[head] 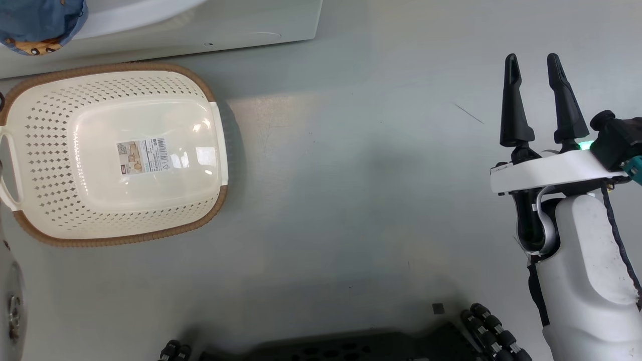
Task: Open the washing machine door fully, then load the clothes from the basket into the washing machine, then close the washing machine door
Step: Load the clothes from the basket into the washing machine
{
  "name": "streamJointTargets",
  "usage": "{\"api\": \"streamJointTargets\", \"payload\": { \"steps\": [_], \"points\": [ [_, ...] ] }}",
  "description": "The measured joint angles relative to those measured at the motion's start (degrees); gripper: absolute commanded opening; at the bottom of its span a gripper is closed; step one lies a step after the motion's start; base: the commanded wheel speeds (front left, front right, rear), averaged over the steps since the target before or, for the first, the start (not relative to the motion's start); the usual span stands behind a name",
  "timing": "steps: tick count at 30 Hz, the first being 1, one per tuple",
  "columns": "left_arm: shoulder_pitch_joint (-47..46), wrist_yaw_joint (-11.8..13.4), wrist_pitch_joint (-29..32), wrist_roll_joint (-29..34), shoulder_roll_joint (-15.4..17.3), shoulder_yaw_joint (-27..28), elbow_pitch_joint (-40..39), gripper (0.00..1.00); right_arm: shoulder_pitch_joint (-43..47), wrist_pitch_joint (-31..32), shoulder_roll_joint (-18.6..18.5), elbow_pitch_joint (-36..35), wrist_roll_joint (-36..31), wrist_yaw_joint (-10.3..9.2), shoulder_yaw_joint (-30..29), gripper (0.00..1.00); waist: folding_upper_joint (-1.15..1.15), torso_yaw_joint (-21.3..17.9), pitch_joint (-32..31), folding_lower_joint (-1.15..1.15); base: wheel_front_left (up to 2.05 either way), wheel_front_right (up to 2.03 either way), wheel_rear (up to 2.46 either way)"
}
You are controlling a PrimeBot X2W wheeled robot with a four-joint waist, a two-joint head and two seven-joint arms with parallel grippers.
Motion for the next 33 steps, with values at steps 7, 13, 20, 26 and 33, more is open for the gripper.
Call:
{"api": "streamJointTargets", "payload": {
  "steps": [7, 13, 20, 26, 33],
  "points": [
    [3.32, 0.00, -0.02, -0.01, -0.34, 1.64, -5.31, 1.00, 0.17, 0.00, -0.03, 0.01, -0.01, 0.00, -0.63, 1.00, 0.00, 0.71, -1.55, 0.00, 0.00, 0.00, 0.00],
    [8.54, 0.00, -0.02, 0.00, -0.73, 3.35, -8.89, 1.00, 0.42, 0.00, -0.02, 0.04, -0.07, 0.00, -0.82, 1.00, 0.00, 1.34, -2.64, 0.00, 0.00, 0.00, 0.00],
    [13.89, 0.08, -0.05, 0.01, -2.09, 5.23, -13.54, 1.00, 0.42, 0.00, -0.03, 0.04, -0.09, 0.02, -0.83, 1.00, 0.00, 1.67, -3.38, 0.00, 0.00, 0.00, 0.00],
    [19.34, 0.59, -0.08, 0.02, -3.94, 7.08, -17.23, 1.00, 0.51, 0.00, -0.04, 0.04, -0.16, 0.03, -0.82, 1.00, 0.00, 1.75, -3.94, 0.00, 0.00, 0.00, 0.00],
    [23.99, 1.12, -0.08, 0.01, -5.65, 9.05, -20.28, 1.00, 0.73, 0.00, -0.04, 0.12, -0.18, 0.20, -0.81, 1.00, 0.00, 1.83, -4.41, 0.00, 0.00, 0.00, 0.00]
  ]
}}
